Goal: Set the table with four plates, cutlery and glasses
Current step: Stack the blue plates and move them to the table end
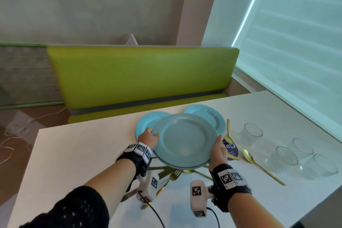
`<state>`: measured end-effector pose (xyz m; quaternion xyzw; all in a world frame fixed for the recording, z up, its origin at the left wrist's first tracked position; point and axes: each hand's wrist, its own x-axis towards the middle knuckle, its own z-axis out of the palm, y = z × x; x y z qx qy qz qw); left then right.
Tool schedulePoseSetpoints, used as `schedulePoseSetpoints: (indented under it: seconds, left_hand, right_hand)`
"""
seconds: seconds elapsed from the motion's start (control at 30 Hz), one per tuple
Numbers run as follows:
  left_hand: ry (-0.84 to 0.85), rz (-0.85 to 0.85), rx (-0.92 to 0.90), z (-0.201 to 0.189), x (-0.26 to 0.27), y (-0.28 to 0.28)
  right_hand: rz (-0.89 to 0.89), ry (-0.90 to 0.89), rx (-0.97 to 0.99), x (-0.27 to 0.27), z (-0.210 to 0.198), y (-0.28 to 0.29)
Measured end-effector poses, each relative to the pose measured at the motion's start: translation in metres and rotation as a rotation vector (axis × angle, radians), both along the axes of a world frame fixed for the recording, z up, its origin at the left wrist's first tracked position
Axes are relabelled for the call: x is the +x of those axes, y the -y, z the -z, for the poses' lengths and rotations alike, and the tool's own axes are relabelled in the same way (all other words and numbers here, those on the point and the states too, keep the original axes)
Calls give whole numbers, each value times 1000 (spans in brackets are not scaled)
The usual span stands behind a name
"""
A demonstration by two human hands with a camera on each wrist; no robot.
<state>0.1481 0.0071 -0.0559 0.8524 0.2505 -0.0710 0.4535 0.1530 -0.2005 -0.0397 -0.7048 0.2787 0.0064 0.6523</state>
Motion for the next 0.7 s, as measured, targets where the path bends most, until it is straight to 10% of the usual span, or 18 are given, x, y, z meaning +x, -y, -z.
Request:
schedulePoseSetpoints:
  seconds: [0.7]
  left_hand:
    - [-417, -79, 78, 52, 69, -63]
  right_hand:
    - [-147, 34, -198, 130, 33, -32]
